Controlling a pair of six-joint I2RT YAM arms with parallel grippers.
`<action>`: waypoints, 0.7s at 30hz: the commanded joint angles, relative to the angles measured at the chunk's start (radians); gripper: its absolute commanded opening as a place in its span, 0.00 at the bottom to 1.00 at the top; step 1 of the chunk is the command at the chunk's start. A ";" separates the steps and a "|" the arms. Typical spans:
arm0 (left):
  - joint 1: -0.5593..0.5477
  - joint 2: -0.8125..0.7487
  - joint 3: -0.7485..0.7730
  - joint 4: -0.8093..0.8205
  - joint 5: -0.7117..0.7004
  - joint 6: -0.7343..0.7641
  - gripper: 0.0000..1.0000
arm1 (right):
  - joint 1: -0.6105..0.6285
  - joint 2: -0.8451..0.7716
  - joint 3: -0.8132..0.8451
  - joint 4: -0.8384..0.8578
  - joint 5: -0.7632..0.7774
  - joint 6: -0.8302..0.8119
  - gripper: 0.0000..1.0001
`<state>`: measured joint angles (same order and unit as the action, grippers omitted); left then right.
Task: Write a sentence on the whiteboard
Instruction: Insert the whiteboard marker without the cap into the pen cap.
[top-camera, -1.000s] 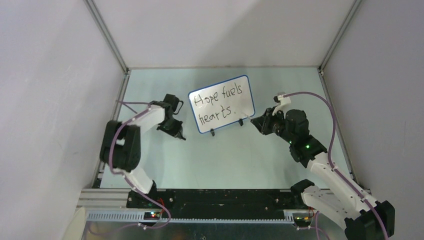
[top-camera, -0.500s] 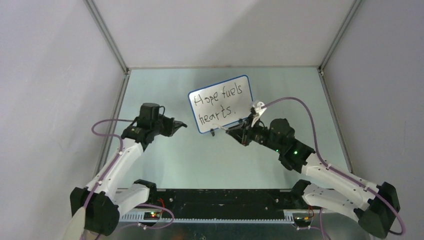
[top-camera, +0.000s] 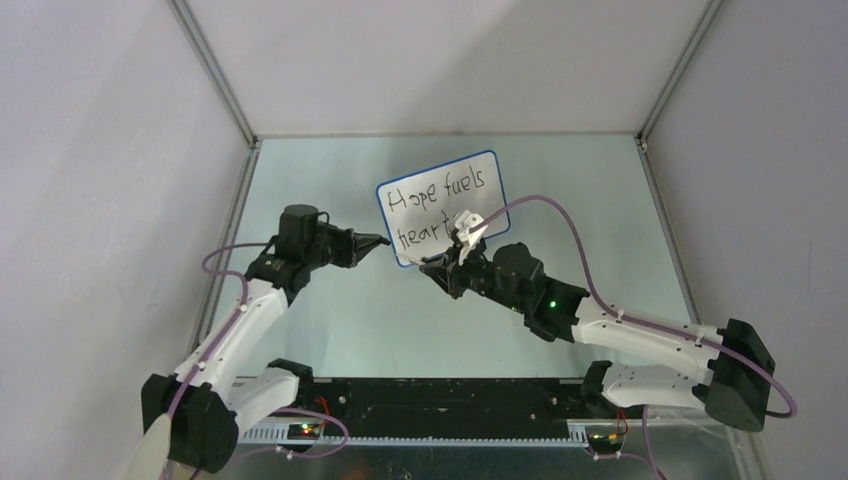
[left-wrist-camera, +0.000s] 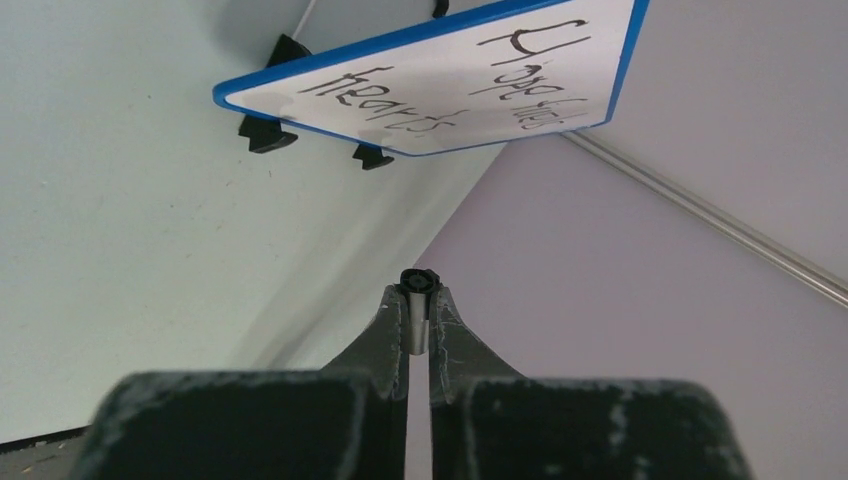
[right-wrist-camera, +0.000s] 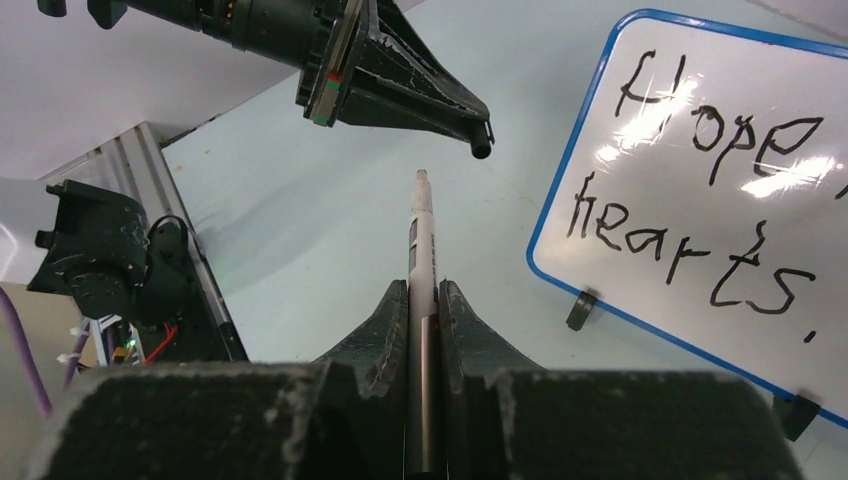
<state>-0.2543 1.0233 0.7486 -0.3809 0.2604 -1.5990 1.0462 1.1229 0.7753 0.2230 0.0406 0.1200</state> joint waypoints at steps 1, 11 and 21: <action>-0.008 -0.025 -0.004 0.042 0.051 -0.039 0.00 | 0.012 0.015 0.055 0.057 0.060 -0.040 0.00; -0.012 -0.033 -0.007 0.052 0.075 -0.050 0.00 | 0.009 0.057 0.078 0.042 0.076 -0.050 0.00; -0.020 -0.051 -0.017 0.055 0.083 -0.059 0.00 | -0.008 0.072 0.084 0.035 0.073 -0.049 0.00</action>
<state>-0.2646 0.9997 0.7395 -0.3515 0.3191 -1.6413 1.0458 1.1893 0.8124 0.2291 0.0978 0.0776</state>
